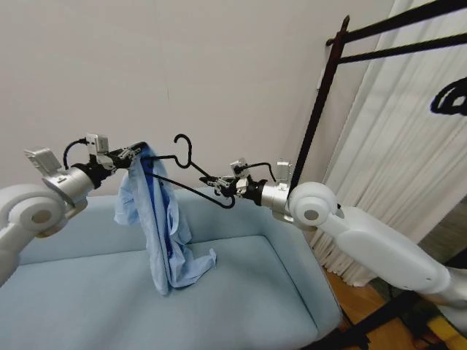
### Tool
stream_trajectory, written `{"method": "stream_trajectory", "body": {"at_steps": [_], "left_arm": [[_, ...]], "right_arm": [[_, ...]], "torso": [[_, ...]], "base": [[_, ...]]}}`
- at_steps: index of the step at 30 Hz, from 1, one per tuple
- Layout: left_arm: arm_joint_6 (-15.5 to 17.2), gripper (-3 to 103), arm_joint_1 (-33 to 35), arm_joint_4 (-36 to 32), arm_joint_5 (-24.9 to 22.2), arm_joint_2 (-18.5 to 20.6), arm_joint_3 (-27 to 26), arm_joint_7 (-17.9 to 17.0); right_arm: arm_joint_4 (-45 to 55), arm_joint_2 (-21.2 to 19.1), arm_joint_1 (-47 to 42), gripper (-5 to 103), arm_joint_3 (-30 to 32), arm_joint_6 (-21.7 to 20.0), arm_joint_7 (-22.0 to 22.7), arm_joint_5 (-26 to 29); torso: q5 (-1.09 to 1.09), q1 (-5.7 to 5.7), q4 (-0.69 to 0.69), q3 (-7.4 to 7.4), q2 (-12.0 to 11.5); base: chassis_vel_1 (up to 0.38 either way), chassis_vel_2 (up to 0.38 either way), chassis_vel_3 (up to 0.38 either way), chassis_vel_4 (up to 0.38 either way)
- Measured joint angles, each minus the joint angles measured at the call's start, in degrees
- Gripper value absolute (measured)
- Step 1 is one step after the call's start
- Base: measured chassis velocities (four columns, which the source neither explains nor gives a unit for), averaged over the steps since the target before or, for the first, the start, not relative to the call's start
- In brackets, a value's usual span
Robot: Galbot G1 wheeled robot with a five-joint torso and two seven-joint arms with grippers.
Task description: Pick up the clothes from the sofa and hang them on the clothes hanger.
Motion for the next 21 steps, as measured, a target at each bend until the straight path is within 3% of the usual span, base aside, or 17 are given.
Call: {"method": "stream_trajectory", "body": {"at_steps": [15, 21], "left_arm": [[-0.1, 3, 1.0, -2.8, 0.7, -0.4, -1.3, -0.3], [-0.3, 3, 2.4, -4.2, 1.0, -0.8, -2.1, -0.3]], "right_arm": [[-4.4, 6.6, 0.4, 2, -1.7, 0.3, 4.3, 1.0], [-6.1, 7.6, 0.4, 2, -1.7, 0.6, 5.1, 1.6]], "torso": [[-0.01, 0.0, 0.0, 0.0, 0.0], [0.0, 0.0, 0.0, 0.0, 0.0]], "base": [[0.0, 0.0, 0.0, 0.0], [0.0, 0.0, 0.0, 0.0]]}}
